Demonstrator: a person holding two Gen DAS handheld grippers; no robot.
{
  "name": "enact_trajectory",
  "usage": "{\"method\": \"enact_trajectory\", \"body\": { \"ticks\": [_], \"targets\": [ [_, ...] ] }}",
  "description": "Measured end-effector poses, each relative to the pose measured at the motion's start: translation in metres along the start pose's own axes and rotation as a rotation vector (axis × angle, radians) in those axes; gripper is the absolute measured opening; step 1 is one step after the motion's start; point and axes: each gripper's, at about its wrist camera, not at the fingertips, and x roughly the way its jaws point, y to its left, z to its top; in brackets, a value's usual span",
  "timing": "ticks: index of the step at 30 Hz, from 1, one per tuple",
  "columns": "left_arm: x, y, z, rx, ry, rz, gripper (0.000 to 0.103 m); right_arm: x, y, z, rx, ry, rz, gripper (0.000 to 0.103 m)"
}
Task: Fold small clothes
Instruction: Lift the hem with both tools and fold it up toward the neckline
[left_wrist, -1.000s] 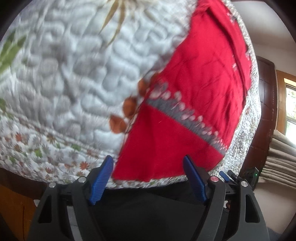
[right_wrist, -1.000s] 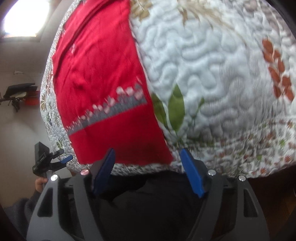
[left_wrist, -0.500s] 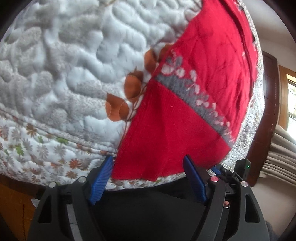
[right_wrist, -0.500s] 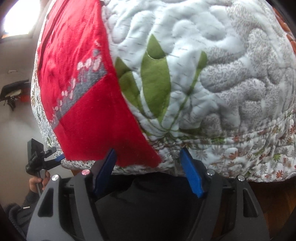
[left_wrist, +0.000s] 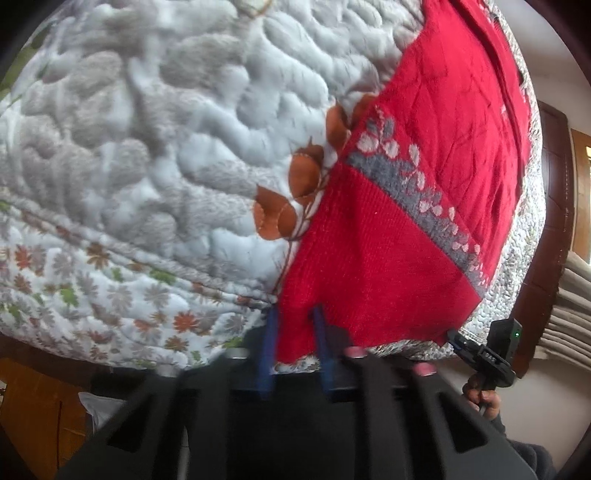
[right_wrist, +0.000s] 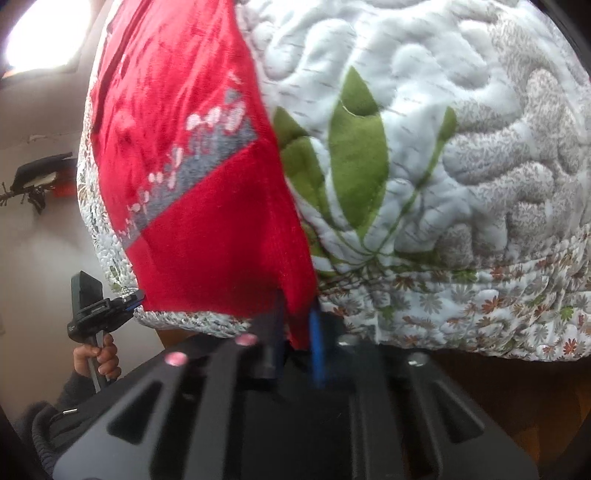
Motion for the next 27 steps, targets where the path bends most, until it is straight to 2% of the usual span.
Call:
{"method": "enact_trajectory", "body": {
  "ticks": [8,18,22,27],
  "targets": [
    [-0.022,0.009,-0.015,-0.003,-0.031,-0.061,0.005,-0.022,-0.002,-0.015,0.028,-0.033,0.071,0.005],
    [-0.030,0.025,-0.031,-0.030,-0.055,-0.117,0.005,-0.043,-0.004,-0.030,0.013,-0.047,0.089,0.004],
    [-0.030,0.024,-0.038,-0.032,-0.062,-0.134,0.005,-0.045,0.001,-0.034,0.014,-0.047,0.102,0.004],
    [-0.055,0.003,-0.042,-0.021,-0.110,-0.198,0.004,-0.066,0.014,-0.038,0.013,-0.077,0.185,0.004]
  ]
}}
